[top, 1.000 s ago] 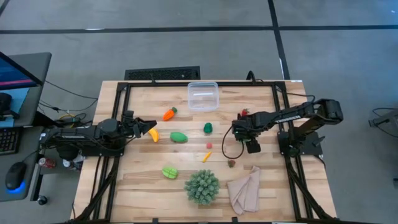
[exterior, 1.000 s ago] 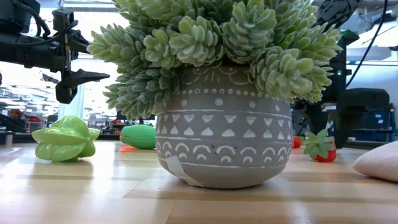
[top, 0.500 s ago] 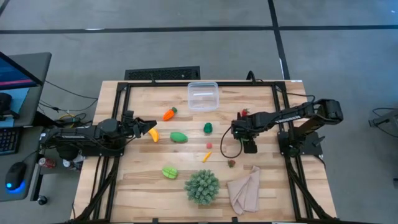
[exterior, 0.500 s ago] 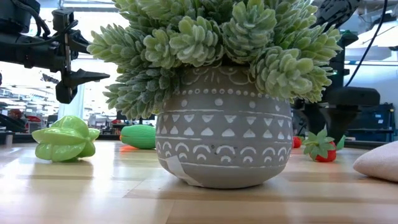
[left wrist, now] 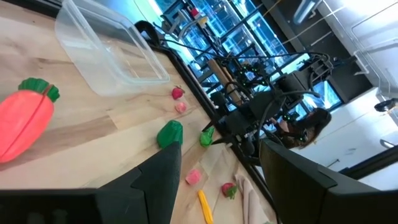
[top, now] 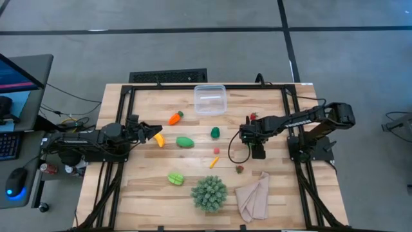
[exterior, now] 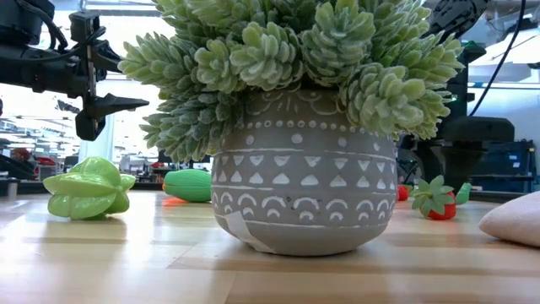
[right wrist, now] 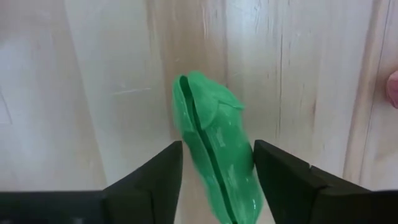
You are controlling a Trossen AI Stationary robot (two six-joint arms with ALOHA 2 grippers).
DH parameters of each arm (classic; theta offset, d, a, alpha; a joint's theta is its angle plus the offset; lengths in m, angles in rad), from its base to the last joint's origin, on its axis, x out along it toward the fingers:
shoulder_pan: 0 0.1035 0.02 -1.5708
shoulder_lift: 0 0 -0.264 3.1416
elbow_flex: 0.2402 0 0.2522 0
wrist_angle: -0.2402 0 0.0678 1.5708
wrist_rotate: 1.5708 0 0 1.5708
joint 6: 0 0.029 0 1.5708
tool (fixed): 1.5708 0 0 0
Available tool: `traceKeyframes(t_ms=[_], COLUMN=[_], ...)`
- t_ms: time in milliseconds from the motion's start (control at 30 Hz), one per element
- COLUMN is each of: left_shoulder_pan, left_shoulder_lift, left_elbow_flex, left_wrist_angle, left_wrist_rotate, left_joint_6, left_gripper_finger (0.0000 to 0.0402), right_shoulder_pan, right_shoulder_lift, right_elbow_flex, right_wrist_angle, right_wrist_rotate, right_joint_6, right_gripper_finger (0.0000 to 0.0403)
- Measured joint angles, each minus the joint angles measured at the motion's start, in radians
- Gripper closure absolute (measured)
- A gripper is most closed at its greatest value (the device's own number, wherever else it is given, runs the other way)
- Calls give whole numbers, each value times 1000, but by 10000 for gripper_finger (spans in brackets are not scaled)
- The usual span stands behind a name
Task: Pick and placing Produce into tupperware
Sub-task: Put the pea into the transparent bin
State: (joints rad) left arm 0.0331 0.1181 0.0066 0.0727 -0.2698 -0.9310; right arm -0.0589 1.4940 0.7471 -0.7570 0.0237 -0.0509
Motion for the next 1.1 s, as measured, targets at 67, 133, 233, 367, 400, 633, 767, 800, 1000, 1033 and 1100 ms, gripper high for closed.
traceKeyframes(t_ms=[67, 133, 233, 367, 400, 633, 767, 800, 1000, 1033, 1100], left_shoulder_pan=[0, 0, 0, 0, 0, 0, 0, 0, 0, 0, 0], left_shoulder_lift=[0, 0, 0, 0, 0, 0, 0, 0, 0, 0, 0], left_elbow_flex=[0, 0, 0, 0, 0, 0, 0, 0, 0, 0, 0], left_wrist_angle=[0, 0, 0, 0, 0, 0, 0, 0, 0, 0, 0], left_wrist_rotate=[4, 4, 4, 3, 3, 3, 3, 3, 3, 3, 3], left_joint_6=[0, 0, 0, 3, 4, 11, 19, 19, 19, 19, 19], left_gripper_finger=[193, 193, 193, 193, 193, 193, 193, 193, 193, 193, 193], right_shoulder_pan=[0, 0, 0, 0, 0, 0, 0, 0, 0, 0, -1], right_shoulder_lift=[0, 0, 0, 0, 0, 0, -1, -1, -1, -1, -1], right_elbow_flex=[0, 0, 1, 1, 1, 1, 2, 2, 2, 2, 2], right_wrist_angle=[1, 3, 9, 11, 10, 10, 10, 10, 10, 10, 10], right_wrist_rotate=[-1, -1, -1, -1, -1, -22, -27, -28, -28, -29, -48], right_joint_6=[0, 0, 0, 0, 0, 0, 11, 20, 50, 55, 65], right_gripper_finger=[227, 235, 243, 247, 247, 249, 253, 254, 259, 259, 259])
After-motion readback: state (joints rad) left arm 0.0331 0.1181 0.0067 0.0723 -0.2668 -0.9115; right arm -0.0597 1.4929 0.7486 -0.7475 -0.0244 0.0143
